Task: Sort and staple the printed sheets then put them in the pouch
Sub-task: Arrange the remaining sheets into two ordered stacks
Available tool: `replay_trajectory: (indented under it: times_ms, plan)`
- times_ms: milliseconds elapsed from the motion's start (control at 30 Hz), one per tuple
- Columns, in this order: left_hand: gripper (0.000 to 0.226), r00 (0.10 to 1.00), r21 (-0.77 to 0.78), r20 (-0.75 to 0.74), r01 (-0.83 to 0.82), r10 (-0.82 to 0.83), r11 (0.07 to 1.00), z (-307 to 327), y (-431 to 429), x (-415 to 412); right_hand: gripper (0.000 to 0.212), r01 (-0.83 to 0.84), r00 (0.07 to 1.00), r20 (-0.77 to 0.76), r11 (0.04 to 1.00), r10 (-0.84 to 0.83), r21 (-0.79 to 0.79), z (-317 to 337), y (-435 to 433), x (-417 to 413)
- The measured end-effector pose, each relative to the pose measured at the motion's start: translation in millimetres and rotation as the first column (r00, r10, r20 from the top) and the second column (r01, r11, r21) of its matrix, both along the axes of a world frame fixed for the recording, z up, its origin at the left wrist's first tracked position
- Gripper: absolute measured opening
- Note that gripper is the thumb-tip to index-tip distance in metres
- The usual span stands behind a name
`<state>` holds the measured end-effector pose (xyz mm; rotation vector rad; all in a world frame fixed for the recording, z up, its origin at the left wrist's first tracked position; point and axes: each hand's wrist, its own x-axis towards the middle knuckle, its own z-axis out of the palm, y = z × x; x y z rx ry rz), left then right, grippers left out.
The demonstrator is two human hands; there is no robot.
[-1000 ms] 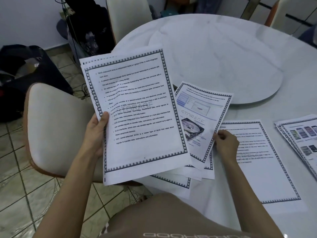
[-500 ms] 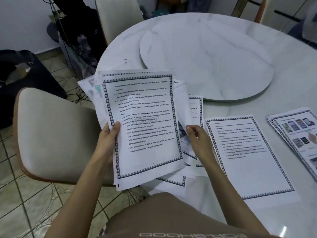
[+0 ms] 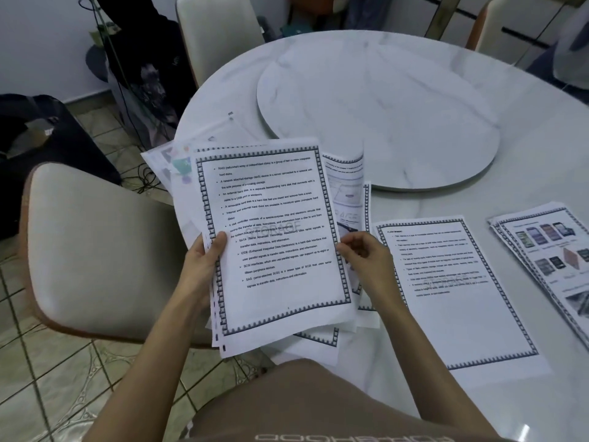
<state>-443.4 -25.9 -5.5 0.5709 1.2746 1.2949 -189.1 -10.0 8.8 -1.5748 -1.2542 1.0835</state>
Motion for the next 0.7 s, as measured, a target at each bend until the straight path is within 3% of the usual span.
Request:
replay_trajectory:
  times_ms: [300,567,700]
  plan:
    - [0.015,1.0,0.006,0.023,-0.019,0.019,1.0,2,-6,7,0.015,-0.016,0.999,-0.036,0.981,0.01,-0.193,-5,5,1]
    - [0.02,0.997,-0.02,-0.064,-0.042,0.041,0.999,-3,-13,5,0.005,0.02,0.999,-0.022,0.989,-0.024,-0.147,-2,4,10]
    - [0.018,0.99,-0.039,-0.137,-0.043,0.038,0.998,-5,-17,9,0.013,0.128,0.992,0.015,0.99,-0.127,-0.065,-5,6,29]
